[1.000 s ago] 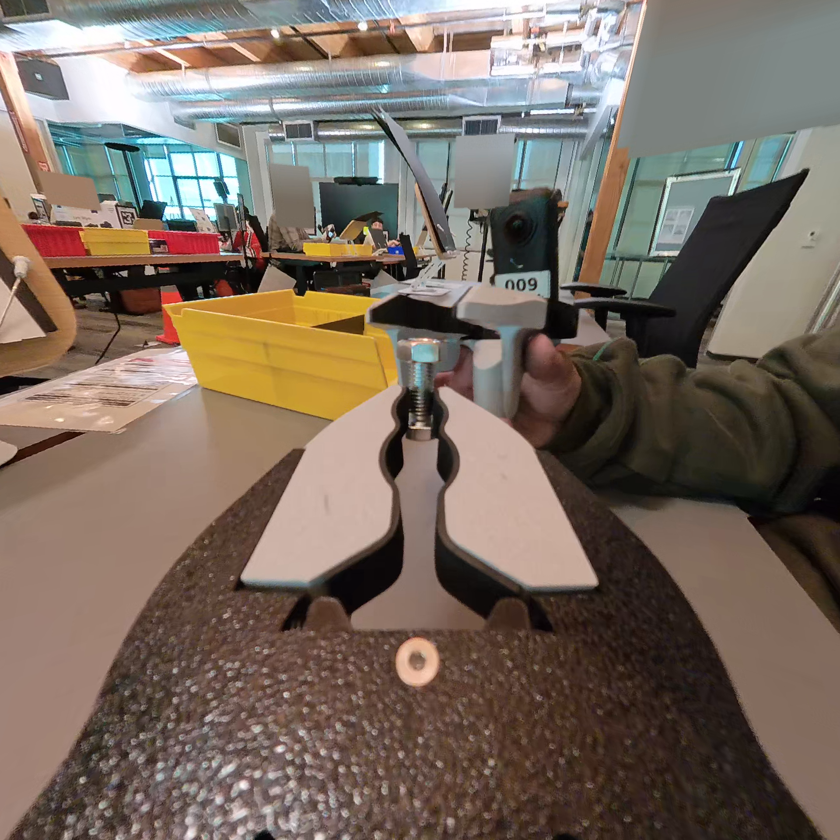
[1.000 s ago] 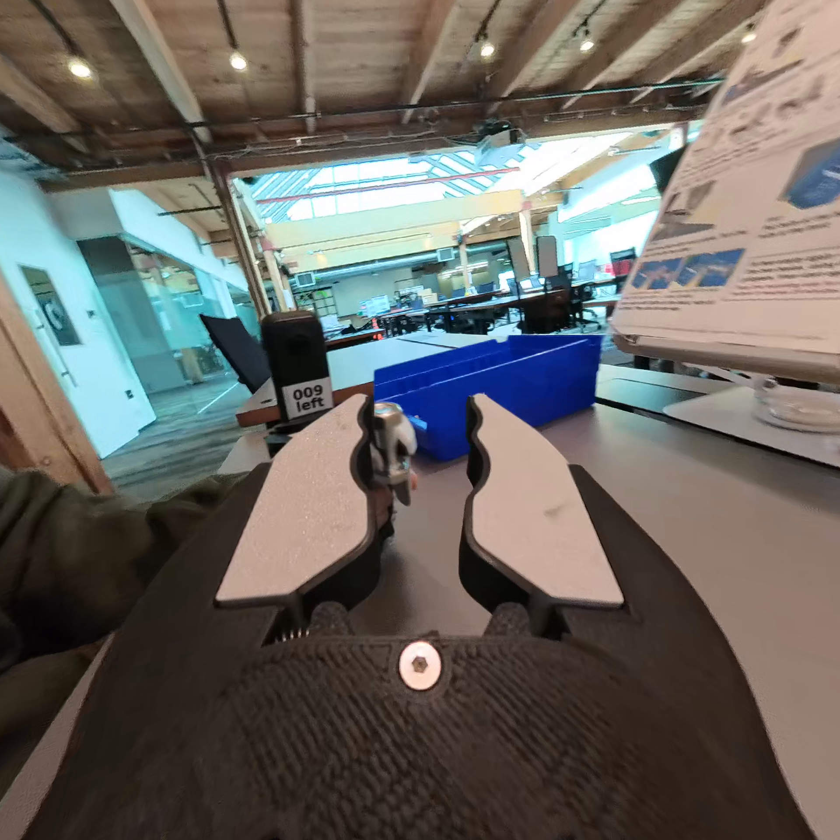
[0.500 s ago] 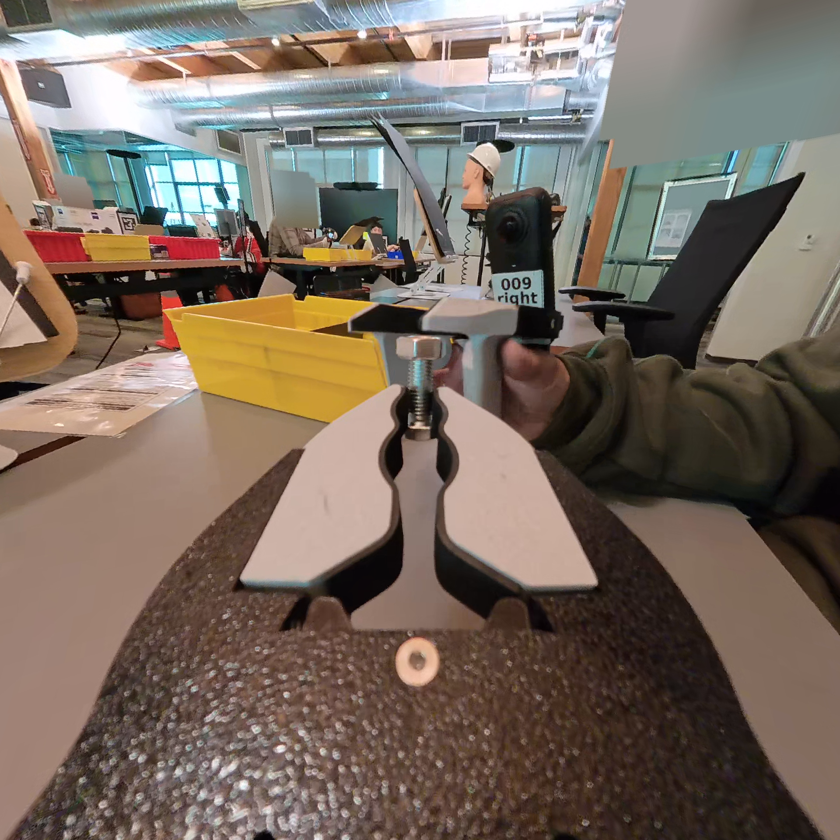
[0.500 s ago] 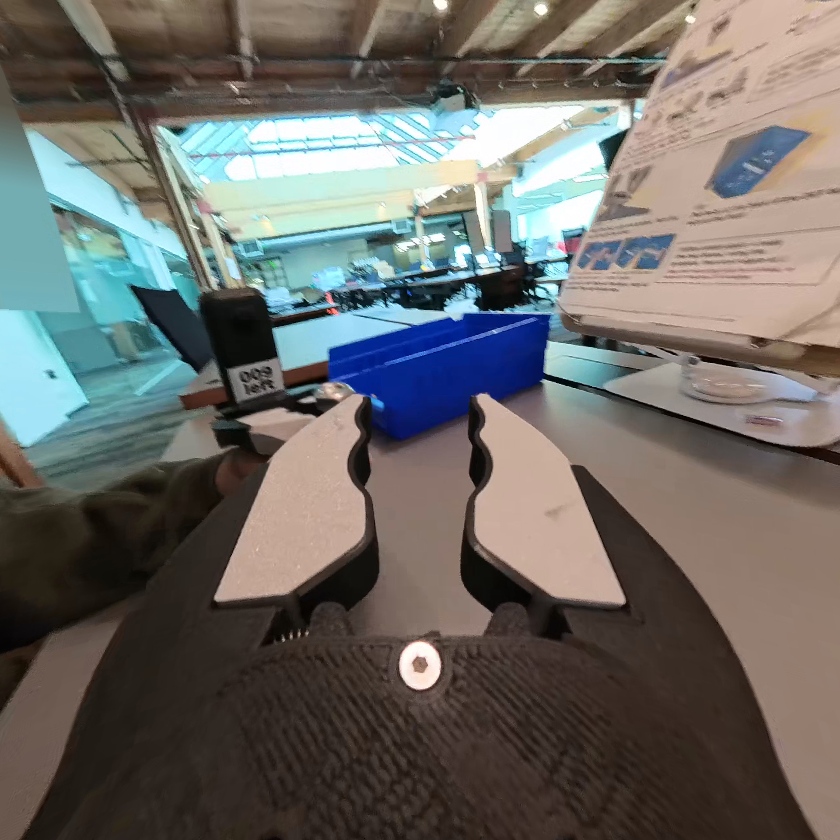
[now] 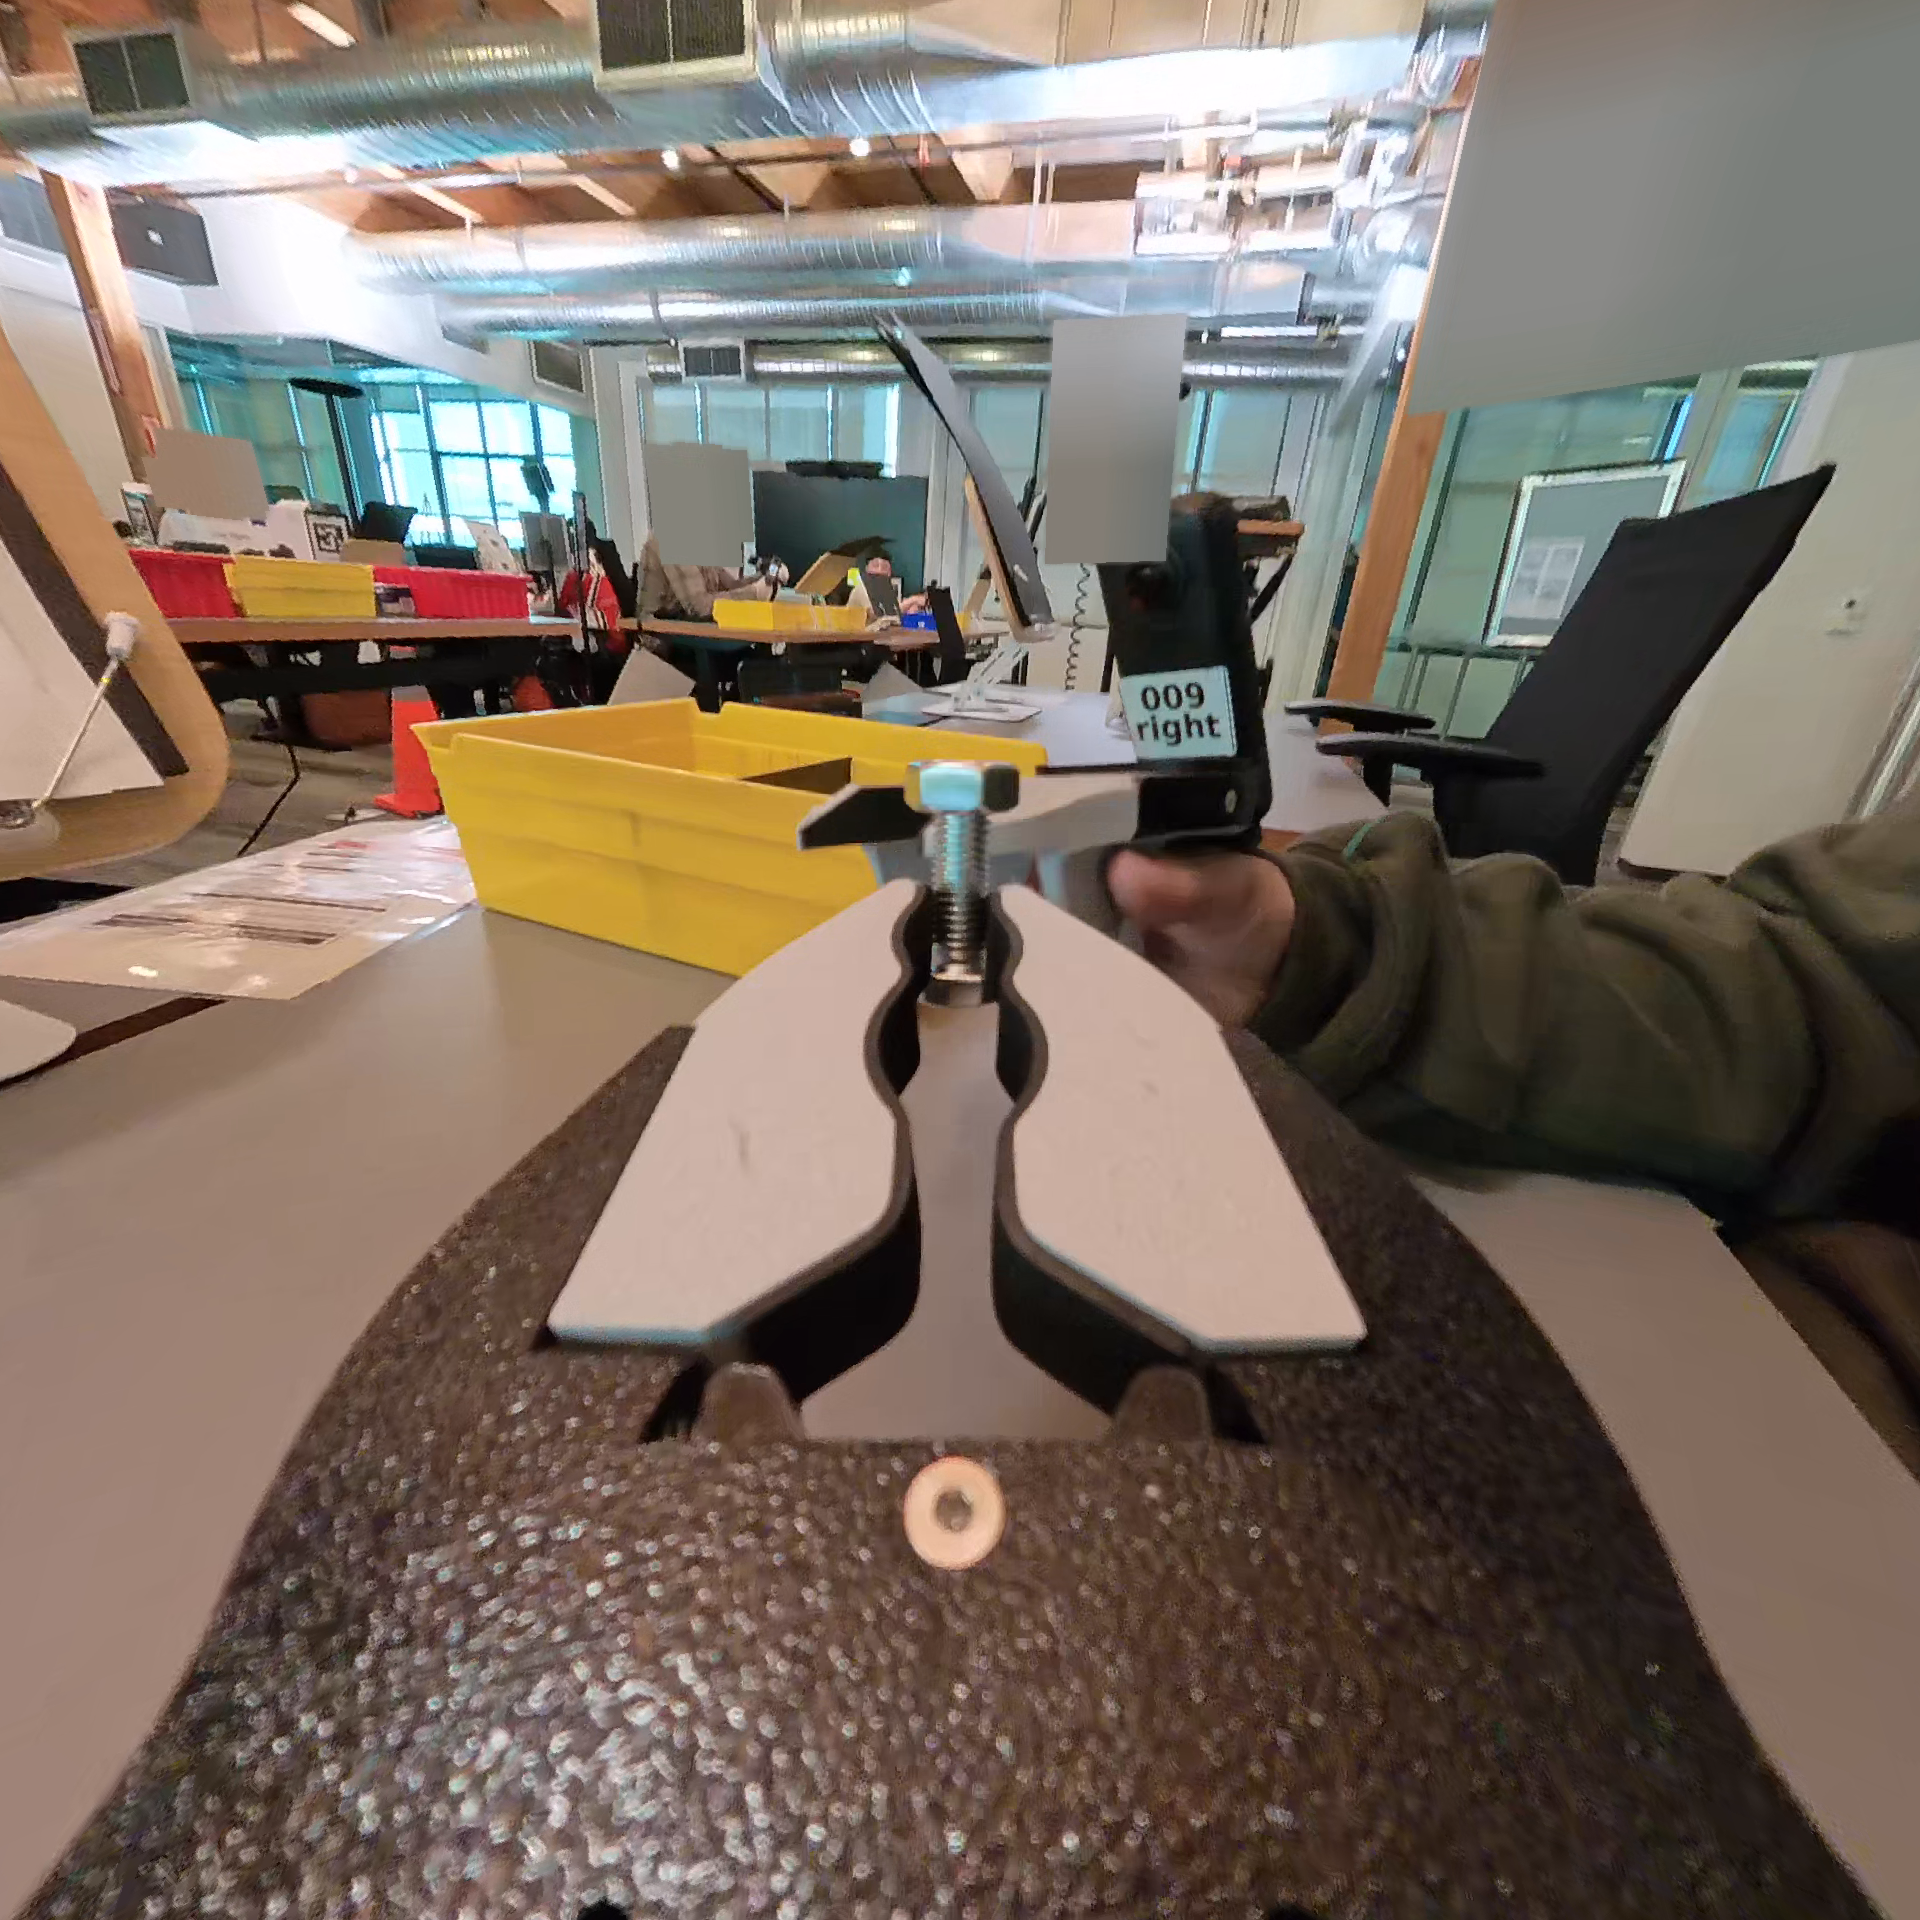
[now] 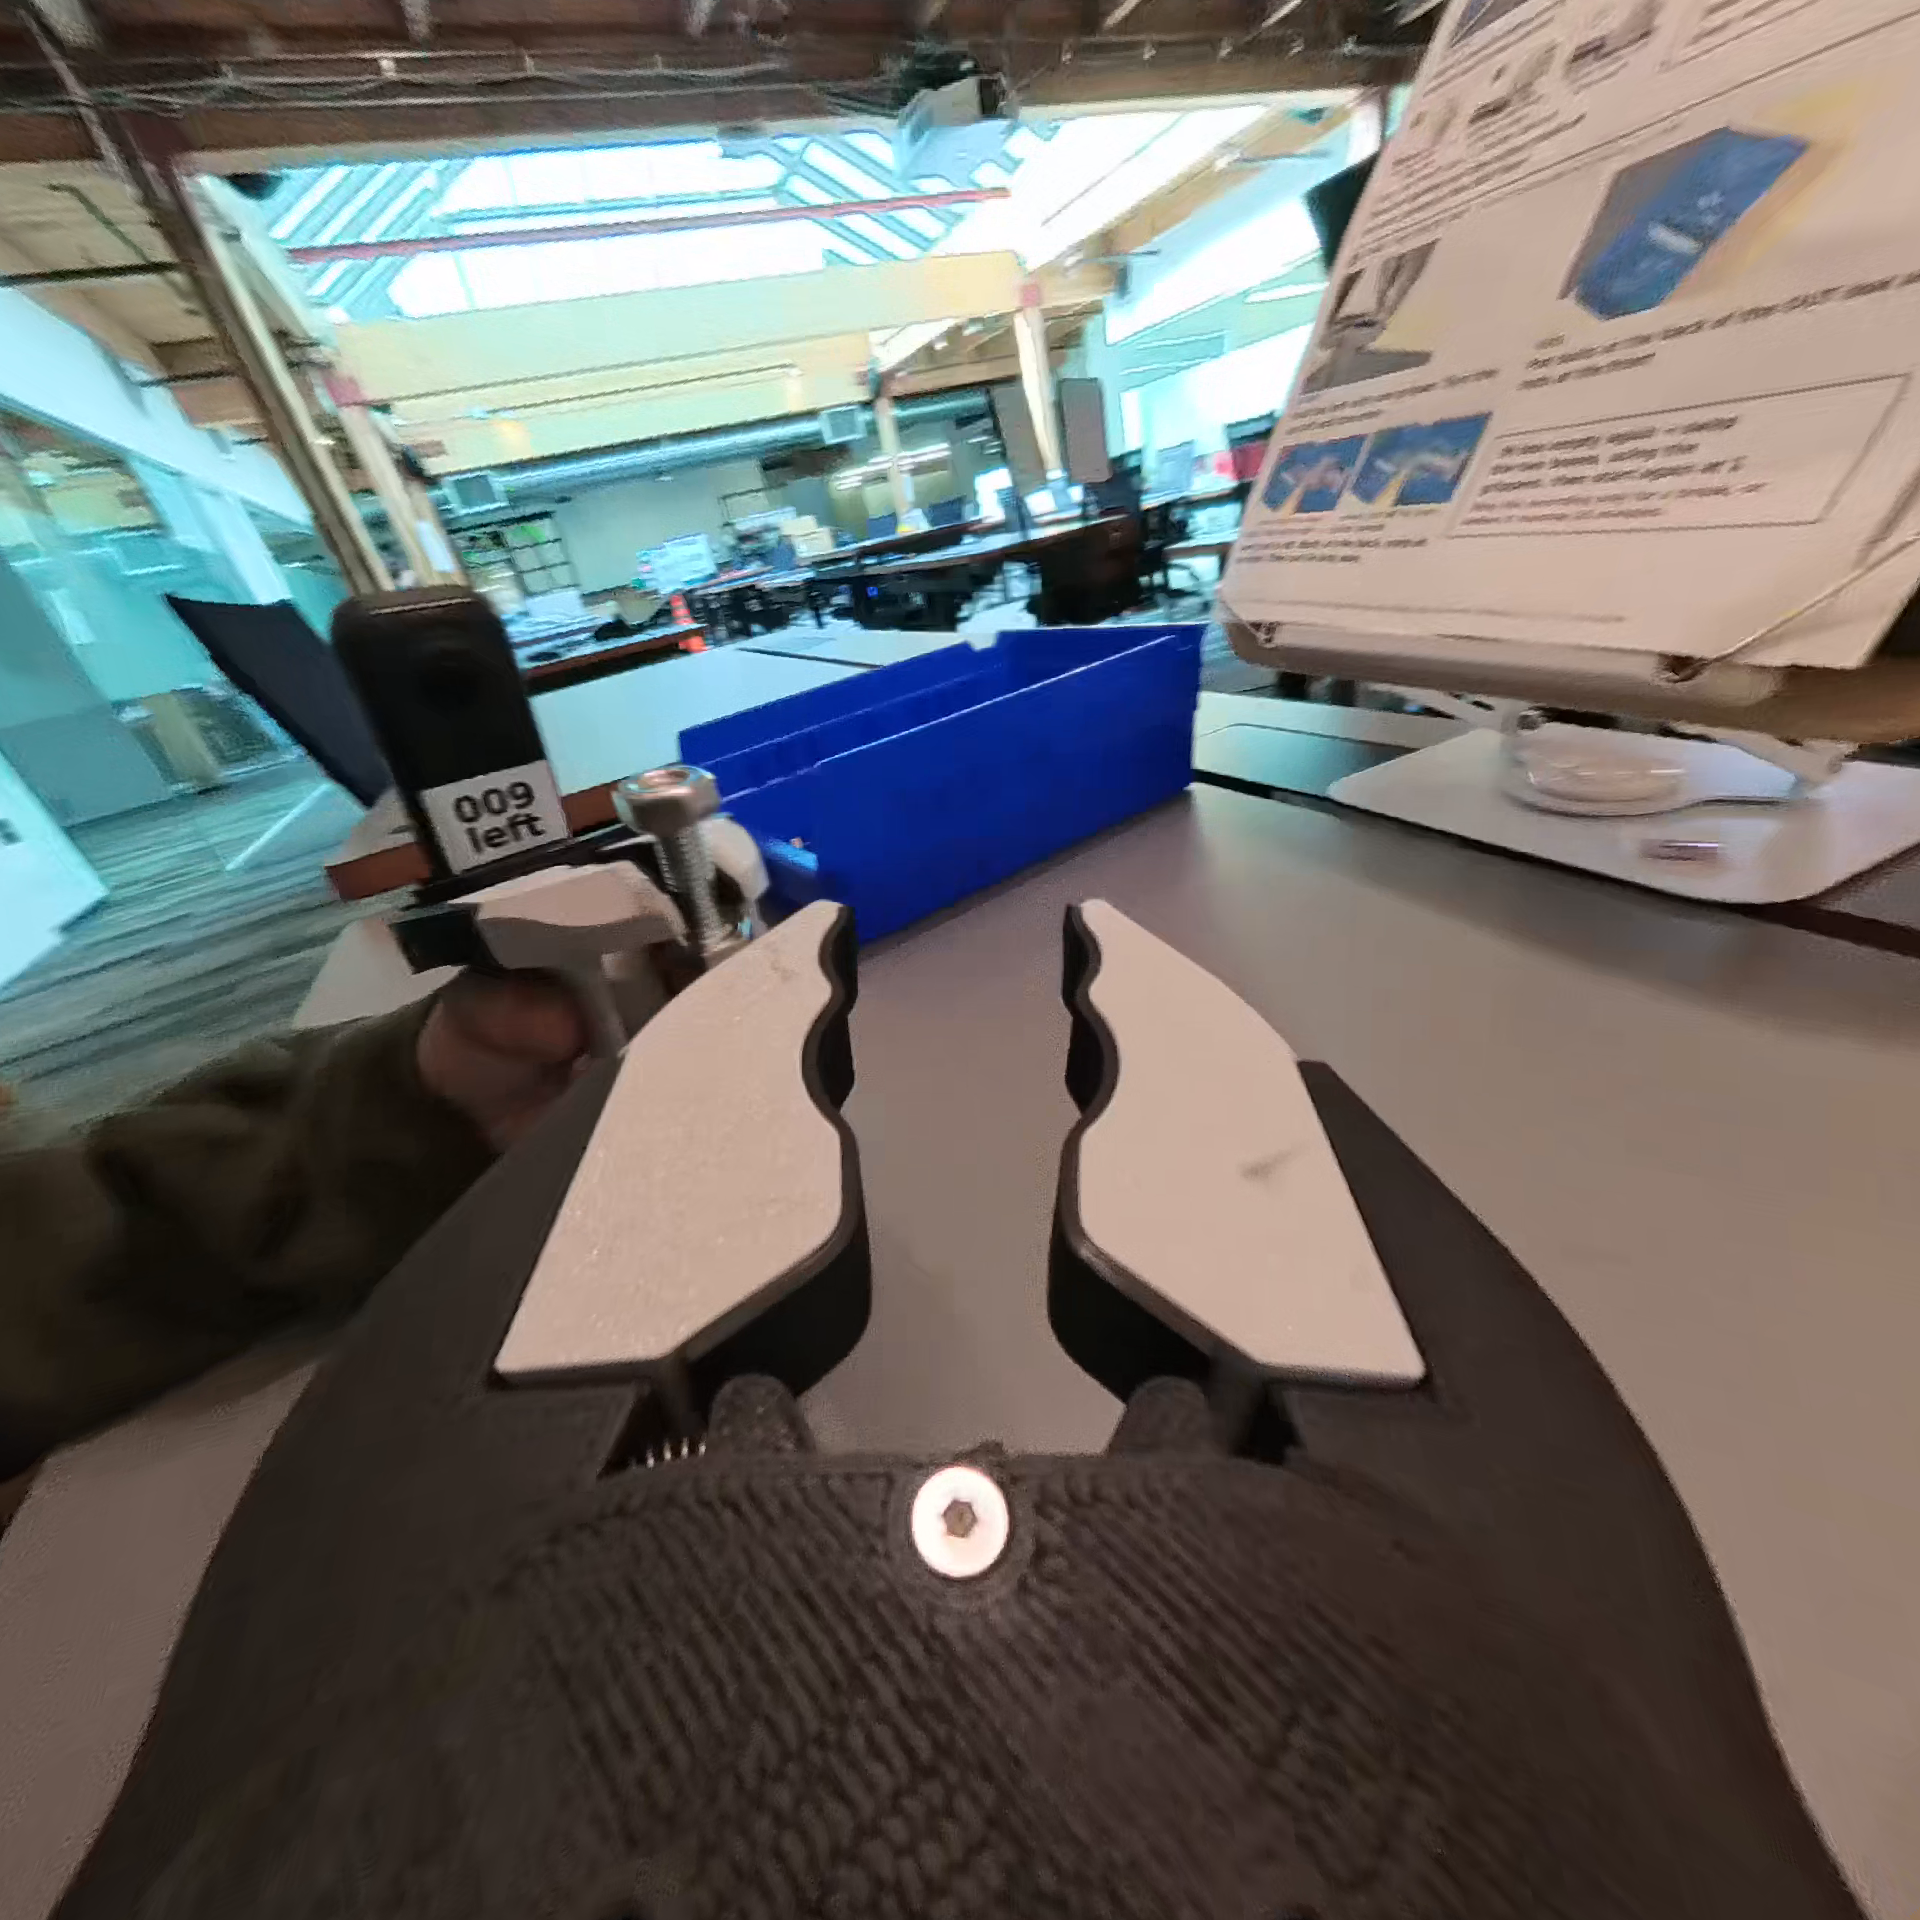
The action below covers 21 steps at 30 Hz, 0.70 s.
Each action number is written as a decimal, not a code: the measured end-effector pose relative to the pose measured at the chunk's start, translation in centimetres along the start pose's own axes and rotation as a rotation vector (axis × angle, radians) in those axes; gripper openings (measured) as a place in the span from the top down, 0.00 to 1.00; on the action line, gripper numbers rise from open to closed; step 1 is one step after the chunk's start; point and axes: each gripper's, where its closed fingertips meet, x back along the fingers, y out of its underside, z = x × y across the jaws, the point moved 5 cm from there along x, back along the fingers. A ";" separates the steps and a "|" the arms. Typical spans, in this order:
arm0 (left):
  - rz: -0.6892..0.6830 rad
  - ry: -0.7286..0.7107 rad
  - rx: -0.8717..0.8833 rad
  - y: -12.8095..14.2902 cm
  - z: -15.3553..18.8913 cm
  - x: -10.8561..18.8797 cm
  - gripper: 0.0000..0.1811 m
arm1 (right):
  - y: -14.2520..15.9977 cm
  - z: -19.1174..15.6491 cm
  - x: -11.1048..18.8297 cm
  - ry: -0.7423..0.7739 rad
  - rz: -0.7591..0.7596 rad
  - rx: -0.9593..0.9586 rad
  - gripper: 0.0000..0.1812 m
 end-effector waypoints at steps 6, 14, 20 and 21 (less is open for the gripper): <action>-0.061 0.009 -0.041 0.6 0.5 -0.6 0.95 | -1.2 -3.3 -0.4 -0.182 0.108 0.014 0.78; -0.059 0.007 -0.037 0.6 0.5 -0.6 0.95 | -0.3 -3.6 -1.0 -0.156 0.061 0.049 0.81; -0.008 0.004 -0.011 0.1 0.1 -0.1 0.95 | -0.8 -0.5 0.1 -0.011 0.071 -0.005 0.83; -0.018 0.003 -0.014 0.2 0.1 -0.1 0.95 | -0.9 -0.4 0.3 -0.040 0.084 -0.023 0.82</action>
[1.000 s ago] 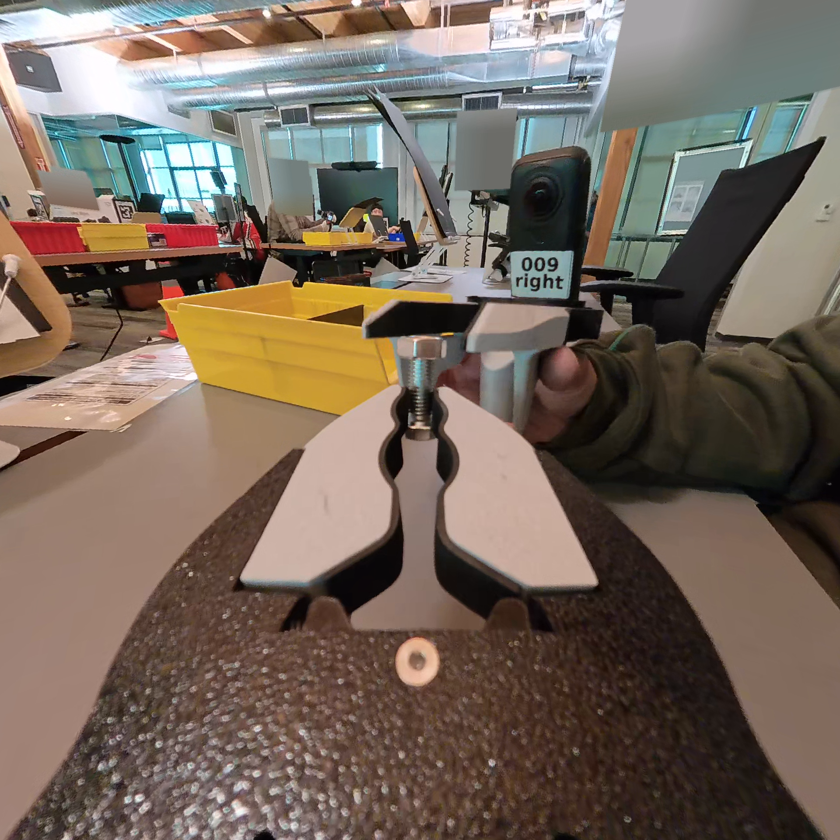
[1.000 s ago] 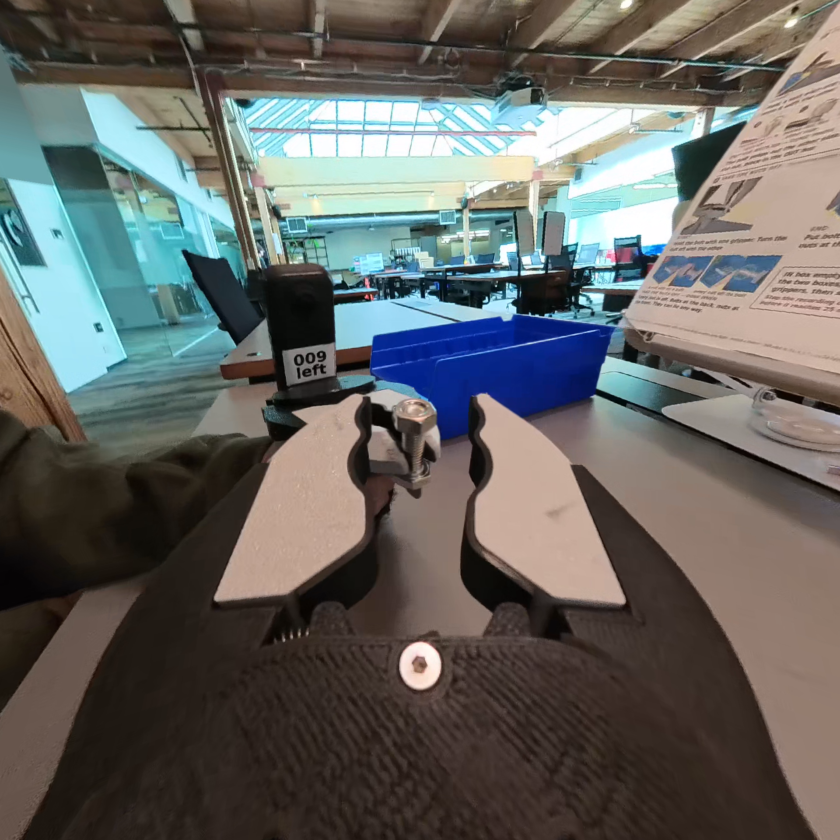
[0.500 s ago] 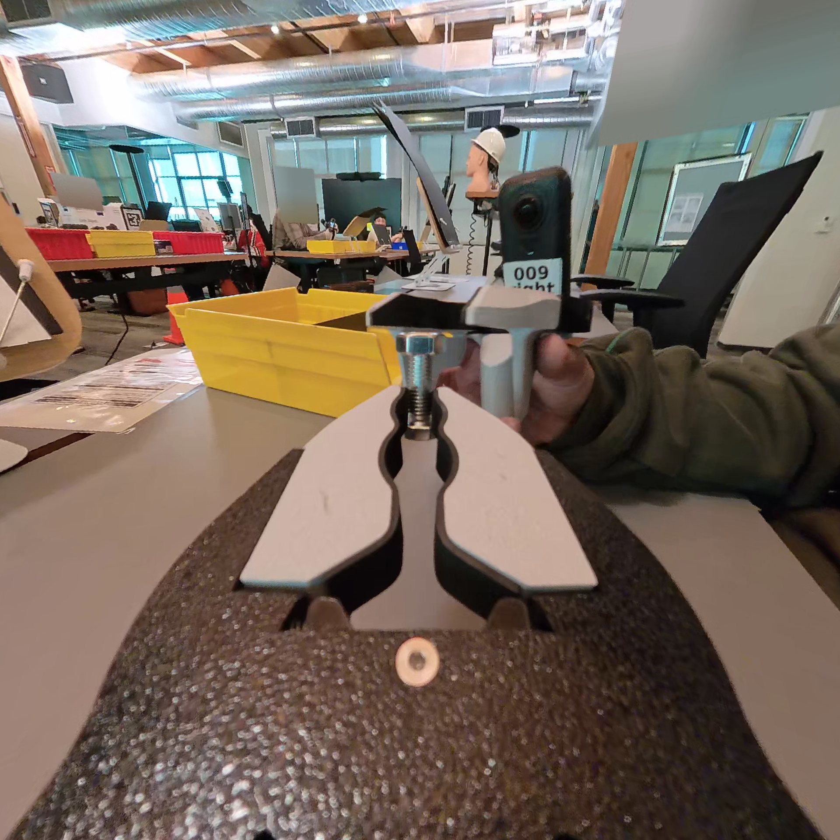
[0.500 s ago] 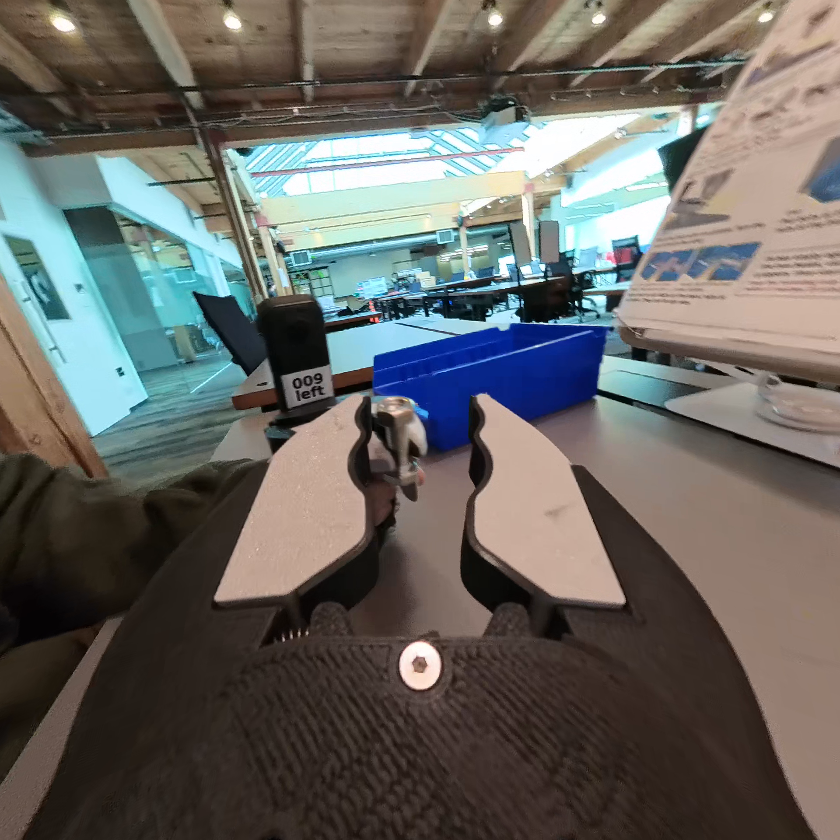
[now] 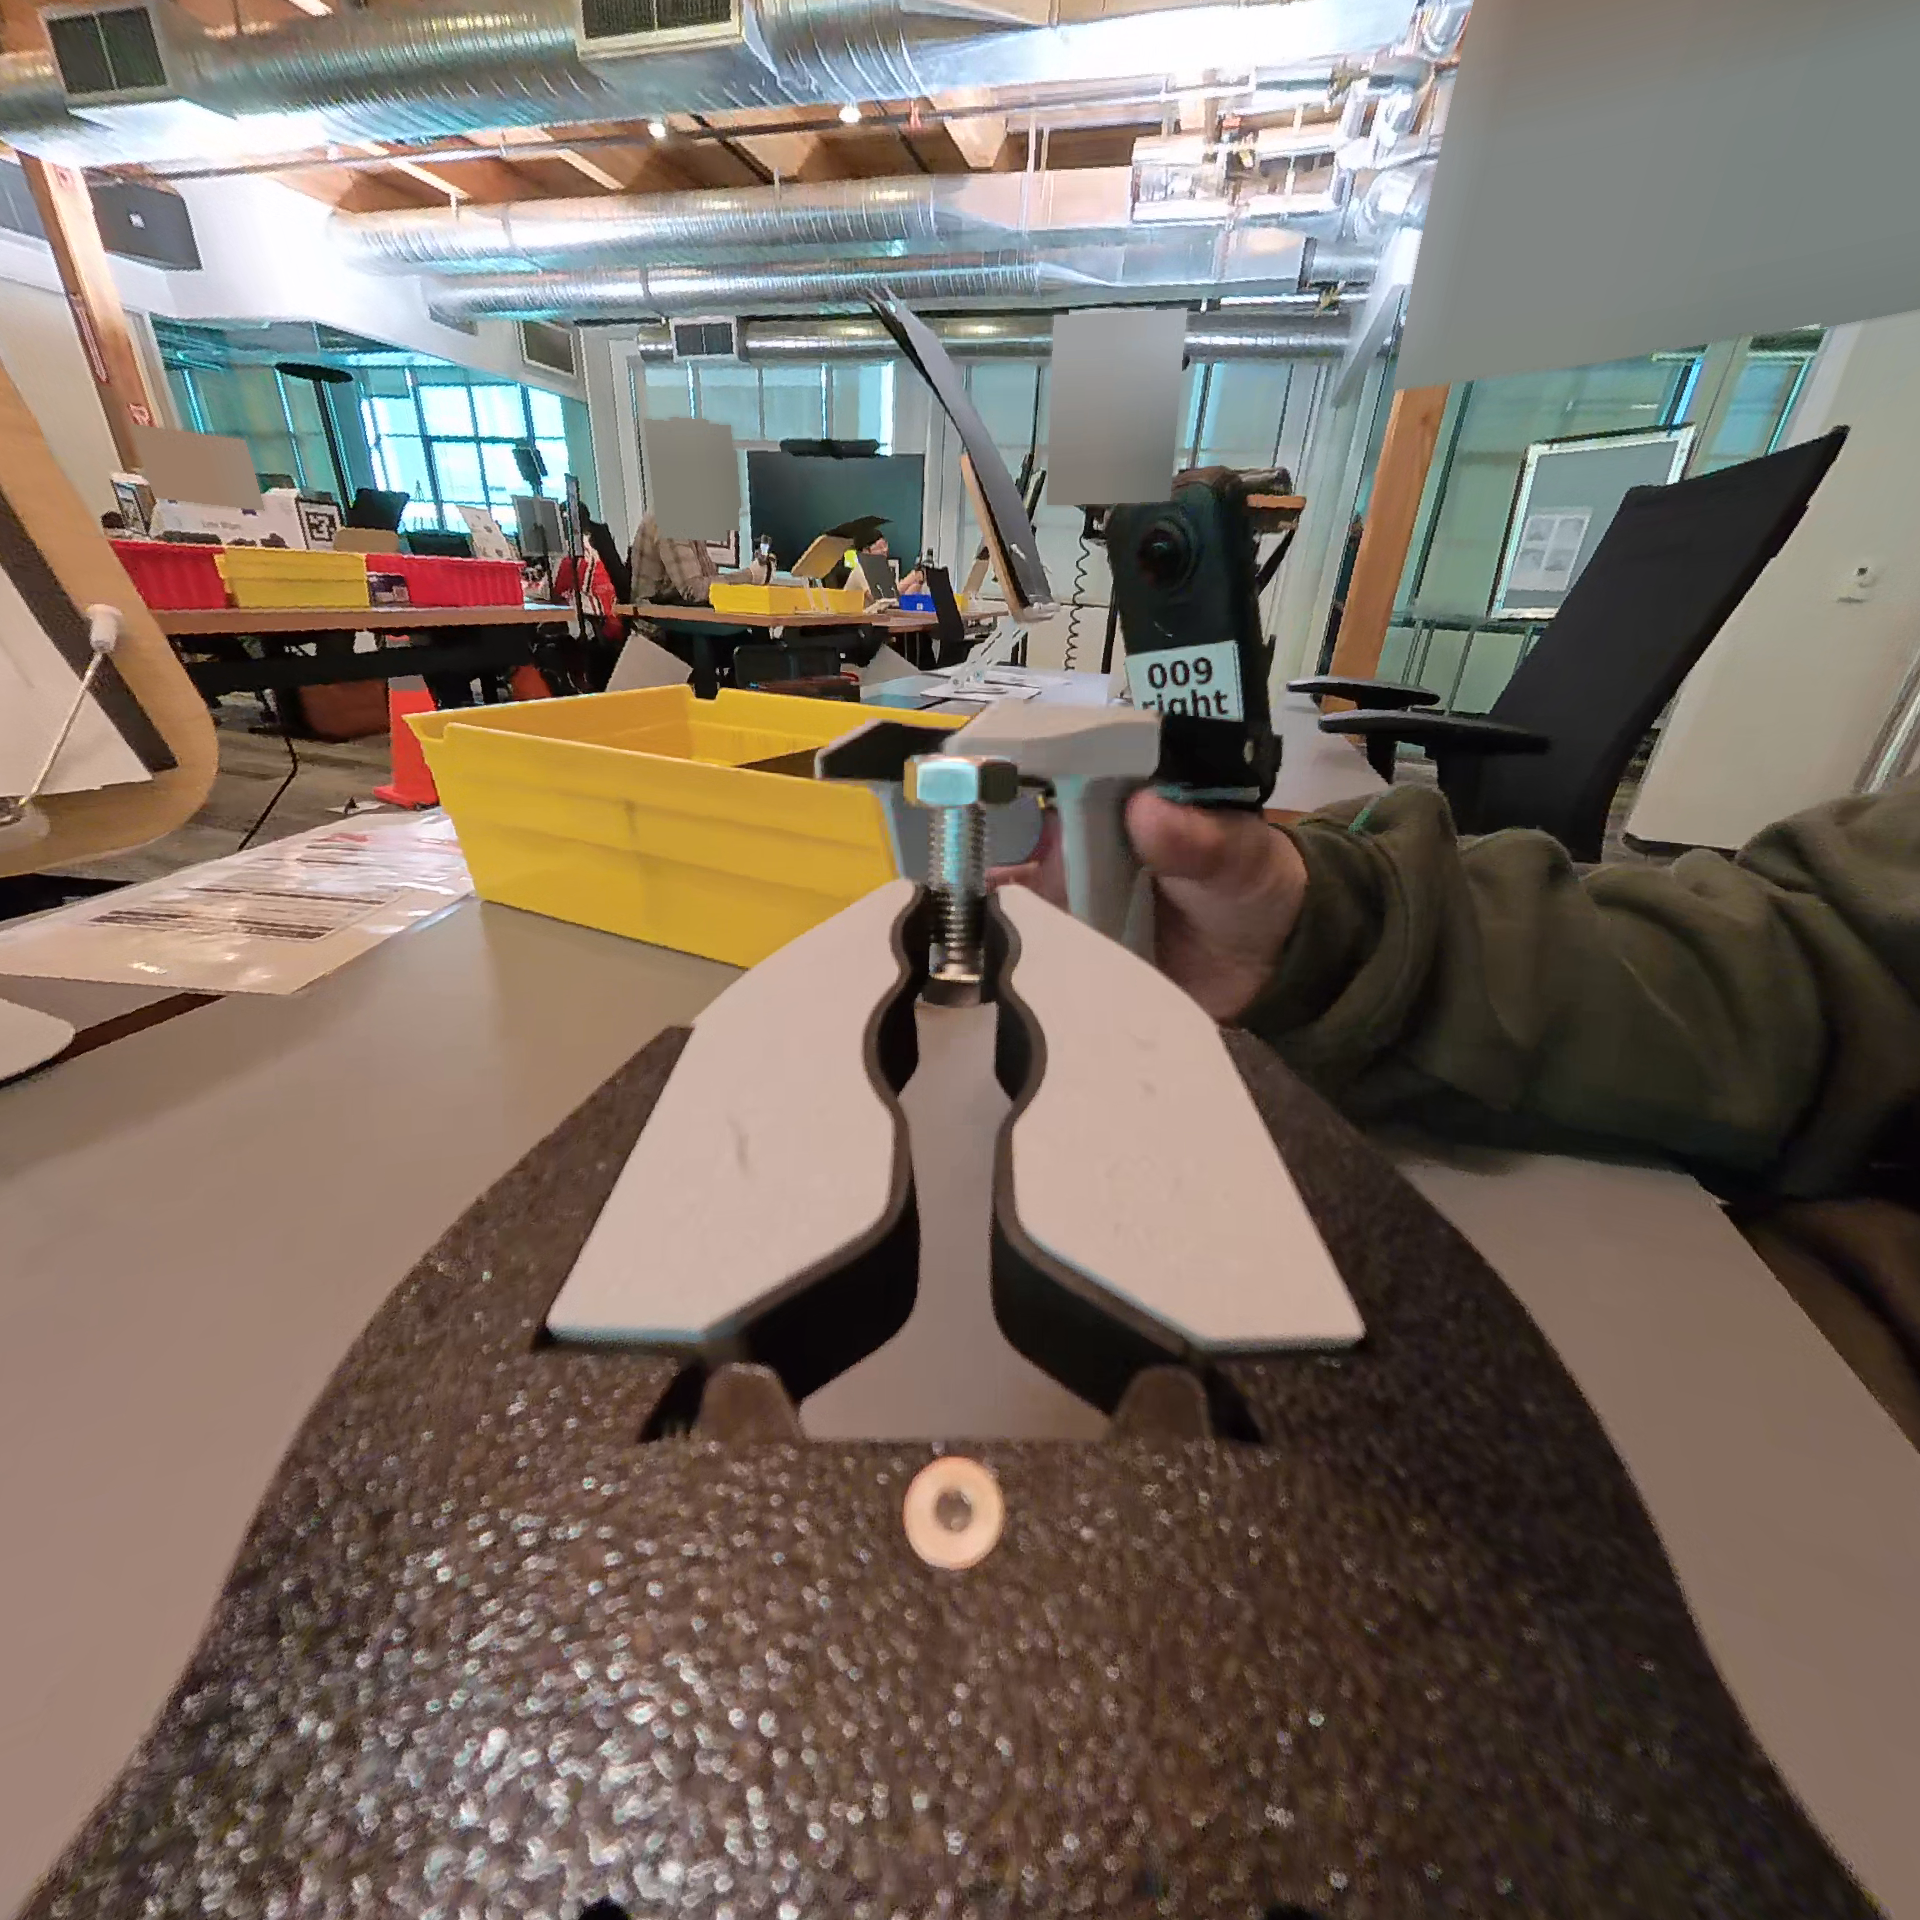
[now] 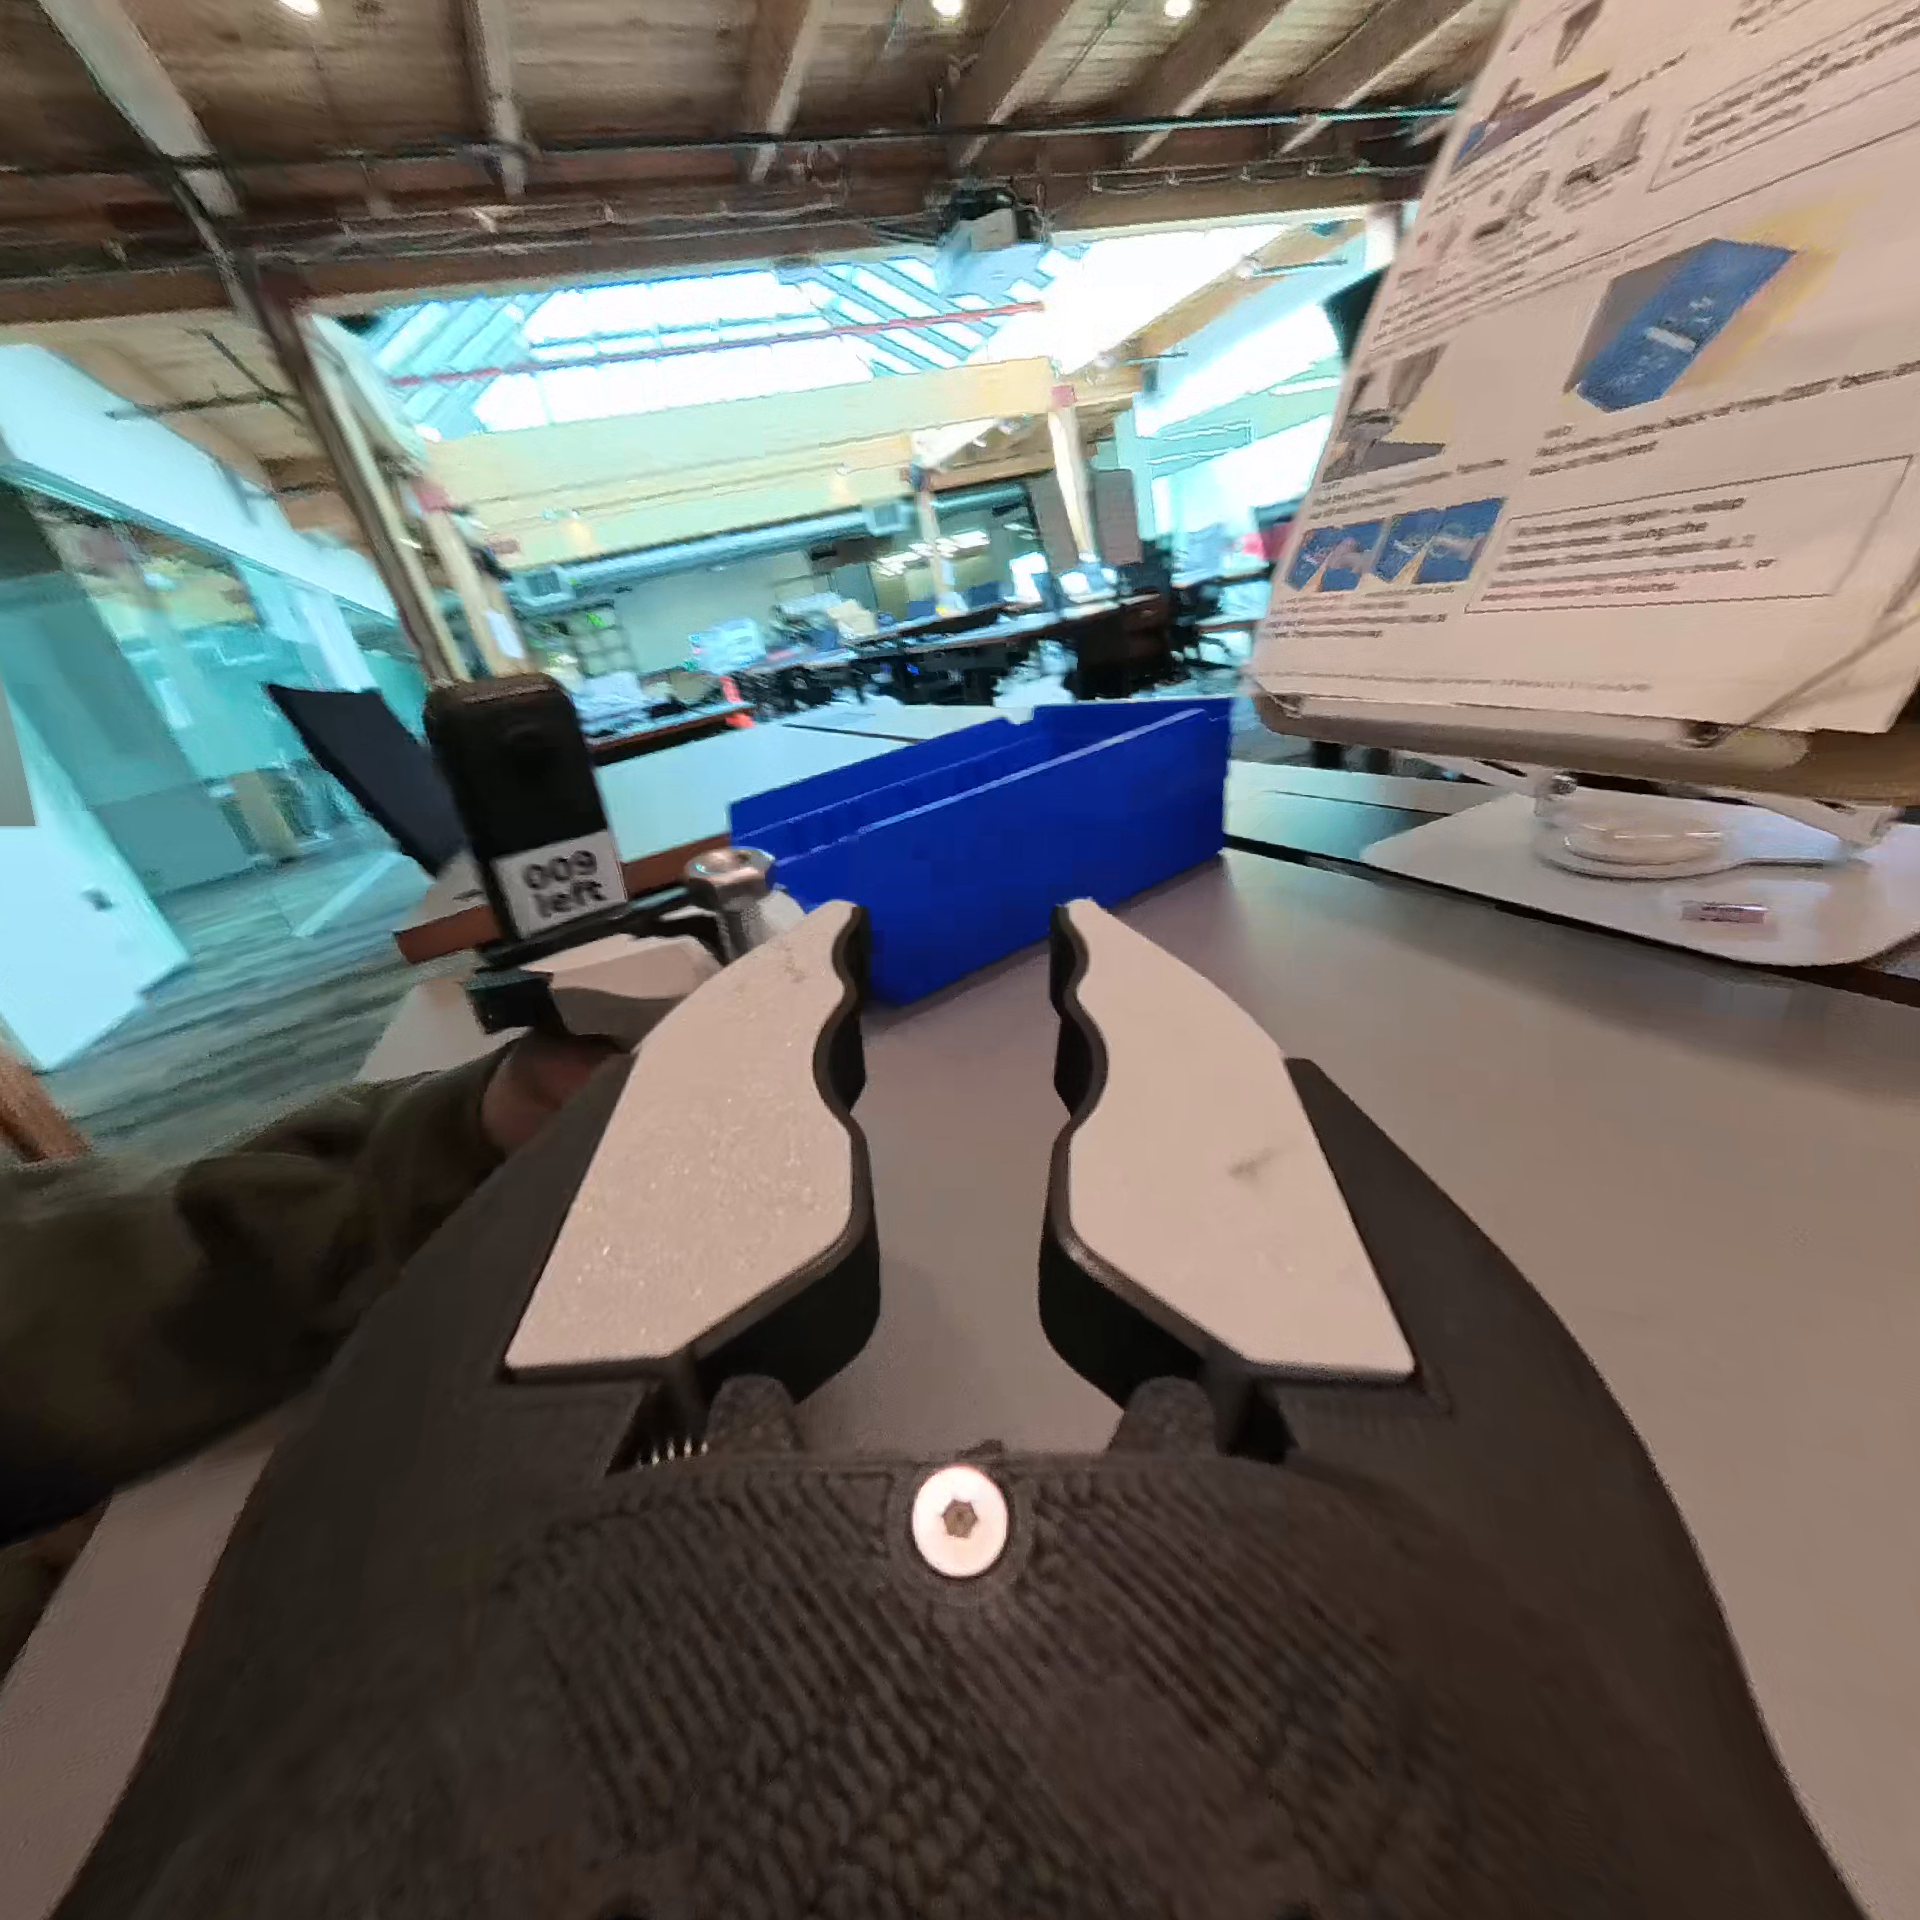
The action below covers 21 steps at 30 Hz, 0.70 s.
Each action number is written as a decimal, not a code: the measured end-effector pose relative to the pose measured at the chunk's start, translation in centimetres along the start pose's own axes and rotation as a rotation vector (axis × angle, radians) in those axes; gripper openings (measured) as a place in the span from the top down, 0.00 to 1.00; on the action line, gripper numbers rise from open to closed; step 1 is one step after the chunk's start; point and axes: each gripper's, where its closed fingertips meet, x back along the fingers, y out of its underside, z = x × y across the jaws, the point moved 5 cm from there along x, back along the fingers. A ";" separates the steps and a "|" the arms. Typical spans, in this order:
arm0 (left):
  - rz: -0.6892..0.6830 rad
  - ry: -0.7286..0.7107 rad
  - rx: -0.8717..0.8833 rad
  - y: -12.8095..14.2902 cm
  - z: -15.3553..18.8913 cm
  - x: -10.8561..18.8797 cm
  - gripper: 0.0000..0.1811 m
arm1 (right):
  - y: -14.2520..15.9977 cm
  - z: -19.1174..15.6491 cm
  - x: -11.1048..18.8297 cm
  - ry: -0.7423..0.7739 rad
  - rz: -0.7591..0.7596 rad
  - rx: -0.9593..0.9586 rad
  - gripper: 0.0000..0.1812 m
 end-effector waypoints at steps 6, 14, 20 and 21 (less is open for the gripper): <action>-0.050 0.001 -0.037 0.5 0.4 -0.5 0.95 | -0.3 -2.6 -0.7 -0.128 0.031 0.017 0.79; -0.054 -0.011 -0.038 0.6 0.2 -0.5 0.95 | 1.0 -3.5 -1.6 -0.089 -0.053 0.090 0.86; -0.053 0.021 -0.026 0.6 0.4 -0.4 0.95 | 1.0 -3.7 -1.5 -0.144 -0.077 0.109 0.91; -0.048 0.041 -0.018 0.6 0.5 -0.4 0.95 | 0.9 -3.8 -1.4 -0.167 -0.077 0.106 0.91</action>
